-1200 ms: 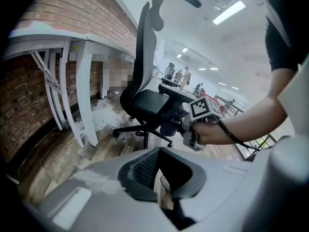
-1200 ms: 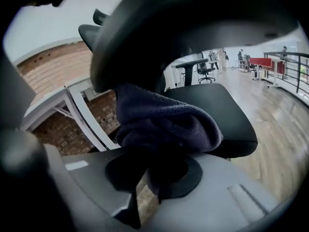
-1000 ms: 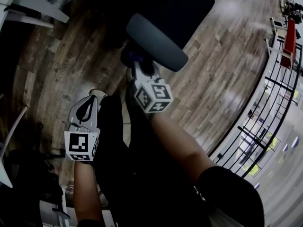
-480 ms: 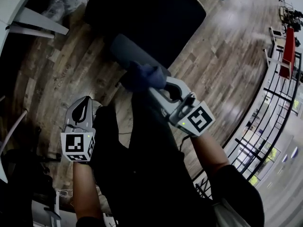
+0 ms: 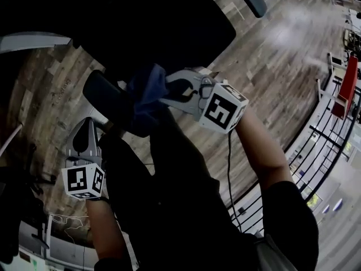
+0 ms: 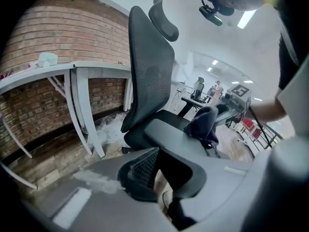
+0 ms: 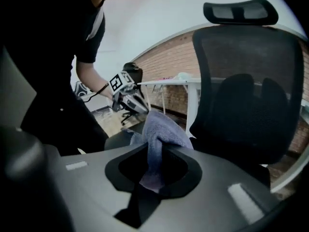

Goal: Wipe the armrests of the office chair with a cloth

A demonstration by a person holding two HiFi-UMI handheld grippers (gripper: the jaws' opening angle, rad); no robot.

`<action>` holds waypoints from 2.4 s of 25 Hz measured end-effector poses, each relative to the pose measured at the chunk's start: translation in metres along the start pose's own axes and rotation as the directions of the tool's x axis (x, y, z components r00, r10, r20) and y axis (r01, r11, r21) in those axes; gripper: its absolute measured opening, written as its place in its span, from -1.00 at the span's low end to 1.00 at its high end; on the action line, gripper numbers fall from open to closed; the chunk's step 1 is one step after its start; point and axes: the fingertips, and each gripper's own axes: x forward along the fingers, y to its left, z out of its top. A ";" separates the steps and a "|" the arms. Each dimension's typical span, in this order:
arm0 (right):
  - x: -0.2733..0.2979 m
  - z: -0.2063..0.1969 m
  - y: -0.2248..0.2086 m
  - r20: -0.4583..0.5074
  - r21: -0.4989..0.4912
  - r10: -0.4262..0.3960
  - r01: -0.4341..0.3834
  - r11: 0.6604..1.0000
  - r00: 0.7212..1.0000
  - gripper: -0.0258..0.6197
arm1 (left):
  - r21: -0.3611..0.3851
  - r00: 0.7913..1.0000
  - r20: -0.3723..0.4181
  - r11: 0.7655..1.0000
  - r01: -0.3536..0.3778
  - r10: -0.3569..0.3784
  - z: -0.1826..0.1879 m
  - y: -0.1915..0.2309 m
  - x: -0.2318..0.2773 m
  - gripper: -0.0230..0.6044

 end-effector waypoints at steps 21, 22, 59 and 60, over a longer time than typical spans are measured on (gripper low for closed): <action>0.147 -0.034 -0.013 0.055 0.021 0.355 -0.357 0.934 0.933 -0.73 | -0.137 0.981 -0.035 0.971 -0.194 0.191 -0.021 -0.001 0.000 -0.91; 0.152 -0.036 -0.016 0.045 0.027 0.357 -0.358 0.933 0.933 -0.73 | -0.154 0.979 -0.035 0.967 -0.205 0.202 -0.022 0.000 -0.002 -0.91; -0.031 -0.019 0.048 0.136 0.397 -0.108 0.045 0.917 0.985 -0.73 | -0.124 0.960 0.199 0.977 -0.174 0.197 0.003 -0.138 -0.126 -0.91; -0.051 -0.010 0.058 0.152 0.389 -0.148 0.078 0.918 0.977 -0.73 | -0.109 0.958 0.213 0.979 -0.170 0.190 0.007 -0.147 -0.133 -0.91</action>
